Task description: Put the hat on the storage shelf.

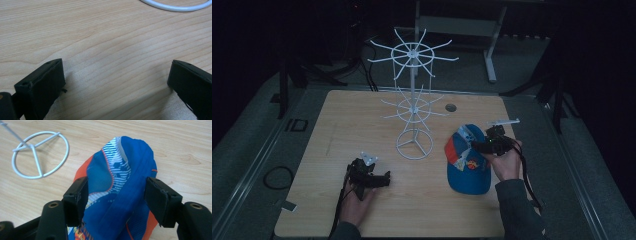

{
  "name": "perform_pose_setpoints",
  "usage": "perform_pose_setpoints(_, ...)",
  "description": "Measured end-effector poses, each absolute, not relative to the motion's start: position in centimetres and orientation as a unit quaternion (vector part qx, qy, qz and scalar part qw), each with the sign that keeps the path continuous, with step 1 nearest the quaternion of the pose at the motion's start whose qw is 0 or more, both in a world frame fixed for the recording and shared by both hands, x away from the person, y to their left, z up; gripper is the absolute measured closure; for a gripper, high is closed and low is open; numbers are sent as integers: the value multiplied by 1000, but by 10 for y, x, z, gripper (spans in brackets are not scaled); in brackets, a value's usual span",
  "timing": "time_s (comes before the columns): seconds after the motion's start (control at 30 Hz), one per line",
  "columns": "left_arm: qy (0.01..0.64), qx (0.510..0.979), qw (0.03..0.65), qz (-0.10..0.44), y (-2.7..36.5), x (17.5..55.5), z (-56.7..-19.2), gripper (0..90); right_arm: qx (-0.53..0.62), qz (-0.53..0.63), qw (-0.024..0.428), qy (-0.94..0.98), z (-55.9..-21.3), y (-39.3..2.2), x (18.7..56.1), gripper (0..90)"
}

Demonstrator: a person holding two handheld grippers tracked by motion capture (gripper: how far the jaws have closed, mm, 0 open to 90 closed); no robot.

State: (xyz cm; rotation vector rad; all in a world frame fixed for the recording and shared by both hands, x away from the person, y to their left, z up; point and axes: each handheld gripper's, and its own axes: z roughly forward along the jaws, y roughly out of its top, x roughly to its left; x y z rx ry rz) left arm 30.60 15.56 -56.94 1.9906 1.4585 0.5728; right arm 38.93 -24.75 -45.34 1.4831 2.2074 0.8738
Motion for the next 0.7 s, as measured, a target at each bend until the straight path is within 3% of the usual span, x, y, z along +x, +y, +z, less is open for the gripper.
perform_pose_setpoints(0.7, 550, 750, 299, 215, 156, 306, -569, 14, 559, 283, 144, 766, -472, -245, 430, 347)
